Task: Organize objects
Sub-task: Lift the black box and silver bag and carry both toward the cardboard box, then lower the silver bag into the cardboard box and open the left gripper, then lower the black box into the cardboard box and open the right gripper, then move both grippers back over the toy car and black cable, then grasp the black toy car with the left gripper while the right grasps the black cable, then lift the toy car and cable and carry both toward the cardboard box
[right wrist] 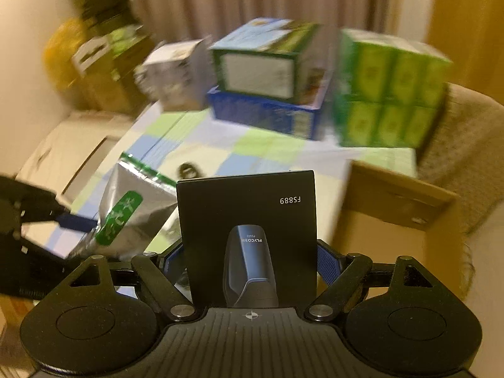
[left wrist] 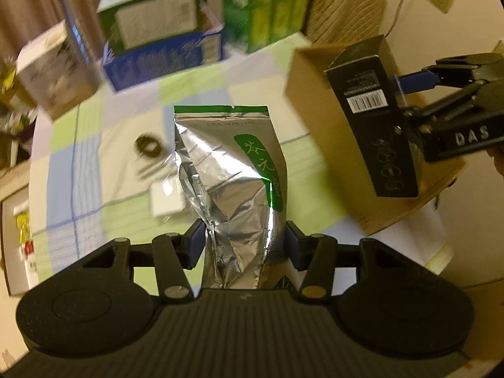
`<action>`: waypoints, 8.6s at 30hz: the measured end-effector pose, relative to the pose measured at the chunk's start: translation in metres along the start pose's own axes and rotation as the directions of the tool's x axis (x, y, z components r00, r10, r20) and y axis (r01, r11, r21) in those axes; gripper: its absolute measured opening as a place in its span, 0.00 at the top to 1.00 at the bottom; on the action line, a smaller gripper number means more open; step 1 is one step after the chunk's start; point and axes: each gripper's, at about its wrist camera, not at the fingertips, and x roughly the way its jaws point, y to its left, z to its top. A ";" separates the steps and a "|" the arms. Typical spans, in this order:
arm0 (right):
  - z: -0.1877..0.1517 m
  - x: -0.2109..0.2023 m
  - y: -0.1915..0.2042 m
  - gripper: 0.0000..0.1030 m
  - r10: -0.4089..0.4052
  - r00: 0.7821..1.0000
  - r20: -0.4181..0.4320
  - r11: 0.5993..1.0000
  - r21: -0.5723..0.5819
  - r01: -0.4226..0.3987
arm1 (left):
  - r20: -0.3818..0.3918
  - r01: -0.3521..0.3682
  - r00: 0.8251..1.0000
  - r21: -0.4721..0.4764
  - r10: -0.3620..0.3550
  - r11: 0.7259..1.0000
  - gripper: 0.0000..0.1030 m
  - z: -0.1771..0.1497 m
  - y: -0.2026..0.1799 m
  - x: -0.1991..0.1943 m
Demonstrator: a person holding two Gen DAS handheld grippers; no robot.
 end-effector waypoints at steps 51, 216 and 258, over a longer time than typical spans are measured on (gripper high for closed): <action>-0.085 0.000 -0.199 0.22 -0.057 0.990 -0.131 0.885 0.453 0.111 | 0.061 0.053 0.997 0.019 -0.055 0.998 0.44 0.080 -0.148 0.092; -0.091 0.217 0.078 0.86 0.082 0.990 -0.116 0.991 0.112 -0.069 | -0.018 -0.090 0.996 -0.266 0.089 0.960 0.75 -0.129 0.118 0.134; -0.112 0.047 0.055 0.91 0.085 0.996 0.017 0.994 0.069 -0.086 | 0.096 -0.046 0.993 -0.208 0.068 0.977 0.75 -0.109 0.033 0.037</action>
